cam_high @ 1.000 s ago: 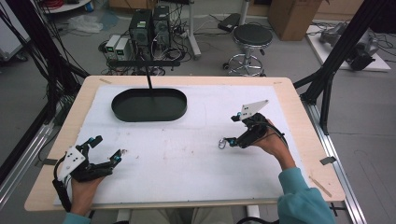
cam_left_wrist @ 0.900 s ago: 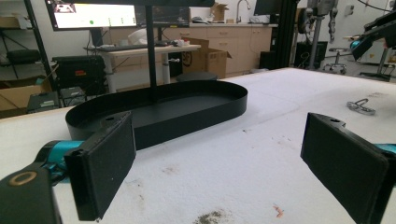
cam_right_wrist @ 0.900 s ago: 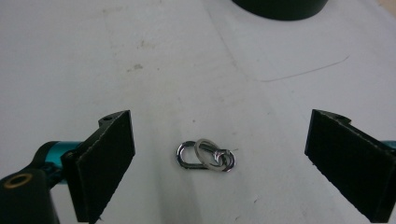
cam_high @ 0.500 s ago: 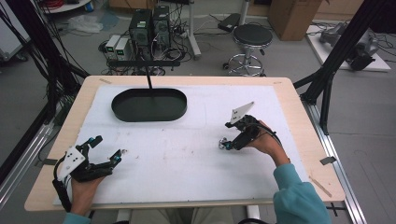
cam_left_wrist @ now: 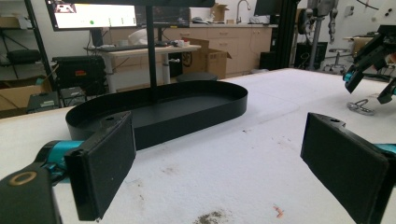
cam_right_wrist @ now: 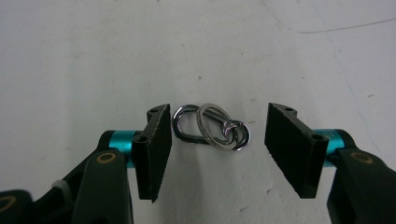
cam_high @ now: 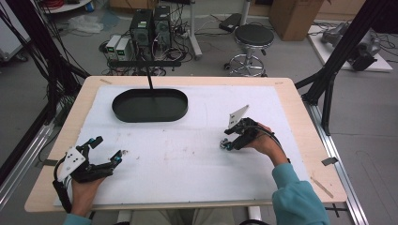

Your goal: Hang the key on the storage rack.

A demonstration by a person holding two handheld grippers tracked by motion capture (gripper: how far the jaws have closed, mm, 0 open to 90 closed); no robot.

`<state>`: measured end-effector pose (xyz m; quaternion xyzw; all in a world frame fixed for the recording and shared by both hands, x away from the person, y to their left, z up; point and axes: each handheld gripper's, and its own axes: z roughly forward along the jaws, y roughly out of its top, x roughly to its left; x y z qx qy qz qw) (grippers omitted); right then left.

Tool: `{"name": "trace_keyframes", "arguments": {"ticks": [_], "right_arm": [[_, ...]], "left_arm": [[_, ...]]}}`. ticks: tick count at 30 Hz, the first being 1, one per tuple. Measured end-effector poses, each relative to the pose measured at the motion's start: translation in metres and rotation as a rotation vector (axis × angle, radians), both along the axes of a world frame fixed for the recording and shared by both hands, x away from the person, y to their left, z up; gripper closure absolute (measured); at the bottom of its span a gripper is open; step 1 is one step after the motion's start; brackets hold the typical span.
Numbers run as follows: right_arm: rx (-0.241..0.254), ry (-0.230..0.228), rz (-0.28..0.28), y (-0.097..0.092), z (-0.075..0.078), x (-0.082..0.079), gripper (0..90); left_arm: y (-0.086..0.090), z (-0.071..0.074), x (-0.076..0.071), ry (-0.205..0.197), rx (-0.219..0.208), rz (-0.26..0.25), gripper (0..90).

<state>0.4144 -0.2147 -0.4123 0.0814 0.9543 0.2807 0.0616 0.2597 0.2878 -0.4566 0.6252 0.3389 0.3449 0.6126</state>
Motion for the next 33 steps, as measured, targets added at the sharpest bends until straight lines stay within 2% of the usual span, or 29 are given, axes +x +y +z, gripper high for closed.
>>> {"name": "trace_keyframes", "arguments": {"ticks": [5,13,15,19,26,30,33], "right_arm": [[-0.04,-0.022,0.015,0.0019,-0.0014,0.0002,49.3],[-0.069,-0.032,0.029,0.0048,-0.003,-0.0003,61.0],[-0.079,-0.045,0.04,0.0058,-0.0031,0.0001,66.7],[-0.085,-0.044,0.031,0.0059,-0.0025,-0.0003,71.2],[-0.073,-0.04,0.008,0.0051,-0.0006,0.0014,79.3],[-0.065,-0.037,0.004,0.0054,-0.001,0.0021,80.3],[-0.048,-0.021,-0.004,0.0052,-0.0004,0.0028,82.9]], "left_arm": [[0.0,0.0,0.0,0.0,0.0,0.001,10.7],[0.0001,0.0,0.0,0.0,0.001,0.0,10.7],[-0.0001,-0.0001,-0.0001,0.0,-0.001,0.002,10.7],[0.0,0.0,0.0,0.0,0.0,0.001,10.7],[-0.0001,0.0,-0.0001,0.0,0.004,0.001,10.7],[-0.0002,0.0,0.0,0.0,0.002,0.002,10.7],[-0.0002,0.0,-0.0001,0.001,0.003,0.001,10.7]]}}
